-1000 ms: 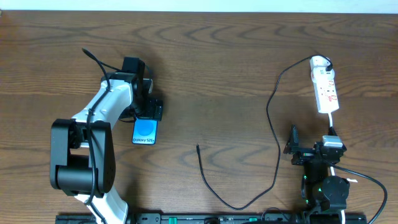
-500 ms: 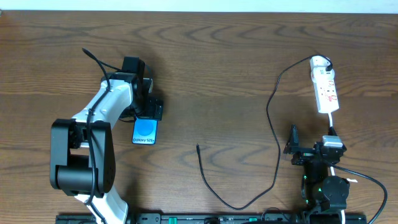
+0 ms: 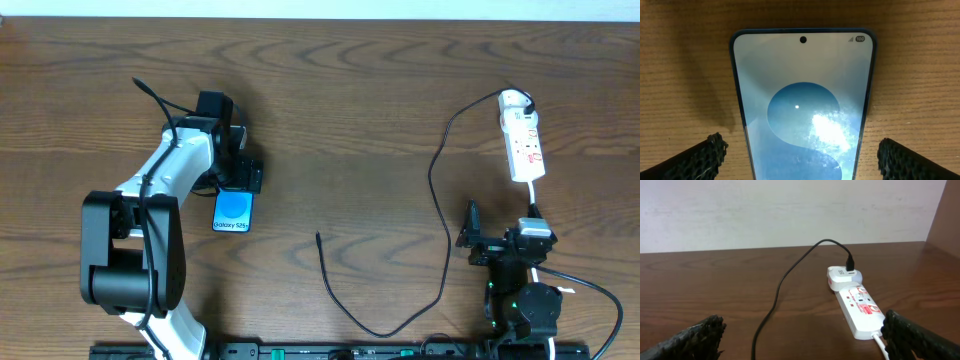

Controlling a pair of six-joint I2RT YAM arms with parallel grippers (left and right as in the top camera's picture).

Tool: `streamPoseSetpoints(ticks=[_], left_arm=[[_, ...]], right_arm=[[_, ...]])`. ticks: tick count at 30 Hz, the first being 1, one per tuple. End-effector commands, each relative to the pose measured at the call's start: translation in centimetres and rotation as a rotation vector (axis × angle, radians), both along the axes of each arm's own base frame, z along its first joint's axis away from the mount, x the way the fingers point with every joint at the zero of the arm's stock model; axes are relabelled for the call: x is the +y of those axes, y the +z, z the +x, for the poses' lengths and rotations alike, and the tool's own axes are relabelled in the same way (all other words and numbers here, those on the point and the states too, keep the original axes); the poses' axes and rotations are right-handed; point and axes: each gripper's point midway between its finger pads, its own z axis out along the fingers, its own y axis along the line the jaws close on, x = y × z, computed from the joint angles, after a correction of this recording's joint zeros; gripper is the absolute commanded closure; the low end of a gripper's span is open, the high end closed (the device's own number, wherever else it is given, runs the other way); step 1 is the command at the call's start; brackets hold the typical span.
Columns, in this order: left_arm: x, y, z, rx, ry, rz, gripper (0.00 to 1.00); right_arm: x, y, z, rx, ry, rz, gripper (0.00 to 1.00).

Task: Plug charger to phone and switch on socket
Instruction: 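Lower the open left gripper down onto the phone's top edge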

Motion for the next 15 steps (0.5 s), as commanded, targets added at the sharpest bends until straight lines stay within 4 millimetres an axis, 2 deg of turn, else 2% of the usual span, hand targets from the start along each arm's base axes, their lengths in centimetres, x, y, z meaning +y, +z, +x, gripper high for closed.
streamPoseSetpoints(ticks=[1,15], left_arm=[[-0.25,-0.46,-0.36,0.019,0.006,-0.012,0.01],[-0.29,-0.45,-0.11,0.009,0.005,-0.013,0.01]], right_arm=[[-0.01,0.0,-0.03,-0.003,-0.005,0.012,0.01],[-0.01,0.0,-0.03,-0.003,-0.005,0.012,0.01]])
